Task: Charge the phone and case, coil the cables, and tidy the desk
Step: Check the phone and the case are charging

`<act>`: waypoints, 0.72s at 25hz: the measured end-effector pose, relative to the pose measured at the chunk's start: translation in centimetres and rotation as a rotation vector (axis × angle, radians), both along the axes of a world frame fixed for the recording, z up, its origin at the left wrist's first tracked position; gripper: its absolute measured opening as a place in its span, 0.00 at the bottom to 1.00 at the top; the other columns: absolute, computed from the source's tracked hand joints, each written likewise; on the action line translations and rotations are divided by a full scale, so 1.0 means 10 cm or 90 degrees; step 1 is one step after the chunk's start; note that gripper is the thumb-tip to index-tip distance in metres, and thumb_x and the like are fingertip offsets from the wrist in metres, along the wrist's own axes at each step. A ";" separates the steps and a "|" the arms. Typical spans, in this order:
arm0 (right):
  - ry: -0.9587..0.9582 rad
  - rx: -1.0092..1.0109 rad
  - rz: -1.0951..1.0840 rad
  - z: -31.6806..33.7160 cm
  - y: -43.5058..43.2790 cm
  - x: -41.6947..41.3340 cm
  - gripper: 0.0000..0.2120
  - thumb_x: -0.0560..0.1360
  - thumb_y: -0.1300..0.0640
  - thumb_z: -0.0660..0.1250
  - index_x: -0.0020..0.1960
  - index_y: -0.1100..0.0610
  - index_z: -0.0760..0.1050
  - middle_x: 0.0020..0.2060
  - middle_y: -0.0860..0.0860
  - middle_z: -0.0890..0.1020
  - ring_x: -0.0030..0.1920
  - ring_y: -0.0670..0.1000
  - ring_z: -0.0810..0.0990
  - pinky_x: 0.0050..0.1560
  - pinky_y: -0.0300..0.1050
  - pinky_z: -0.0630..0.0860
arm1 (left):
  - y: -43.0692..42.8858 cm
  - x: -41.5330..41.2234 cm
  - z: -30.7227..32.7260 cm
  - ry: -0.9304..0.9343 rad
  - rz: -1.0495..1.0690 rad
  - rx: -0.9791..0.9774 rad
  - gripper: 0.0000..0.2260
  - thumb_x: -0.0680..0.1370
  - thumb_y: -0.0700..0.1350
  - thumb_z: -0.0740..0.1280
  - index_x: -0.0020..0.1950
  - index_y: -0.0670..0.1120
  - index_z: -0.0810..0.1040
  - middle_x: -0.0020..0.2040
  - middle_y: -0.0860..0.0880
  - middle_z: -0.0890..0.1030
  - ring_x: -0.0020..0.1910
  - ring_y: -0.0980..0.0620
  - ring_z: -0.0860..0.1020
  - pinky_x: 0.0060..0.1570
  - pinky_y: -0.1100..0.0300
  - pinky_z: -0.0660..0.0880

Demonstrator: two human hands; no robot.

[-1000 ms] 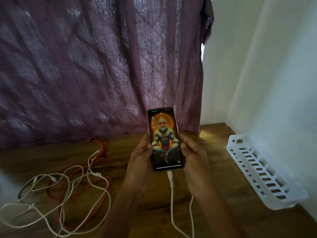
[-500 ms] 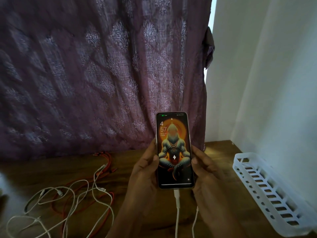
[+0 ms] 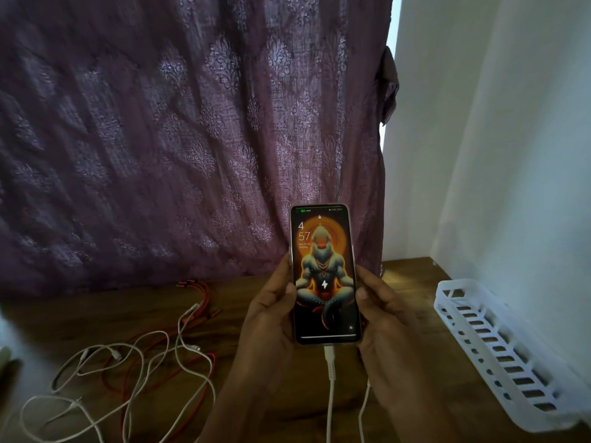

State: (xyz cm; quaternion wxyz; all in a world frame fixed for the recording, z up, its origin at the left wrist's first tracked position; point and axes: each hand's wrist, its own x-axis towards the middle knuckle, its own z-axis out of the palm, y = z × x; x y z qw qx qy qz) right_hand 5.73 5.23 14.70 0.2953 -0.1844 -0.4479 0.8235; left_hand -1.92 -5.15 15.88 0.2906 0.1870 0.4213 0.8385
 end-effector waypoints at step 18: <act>-0.003 0.017 0.001 -0.08 0.04 -0.06 0.12 0.77 0.64 0.58 0.55 0.54 0.77 0.50 0.53 0.83 0.42 0.48 0.85 0.32 0.36 0.78 | 0.02 -0.05 -0.05 -0.015 0.009 -0.038 0.17 0.77 0.37 0.55 0.60 0.51 0.75 0.54 0.49 0.83 0.51 0.49 0.82 0.48 0.55 0.79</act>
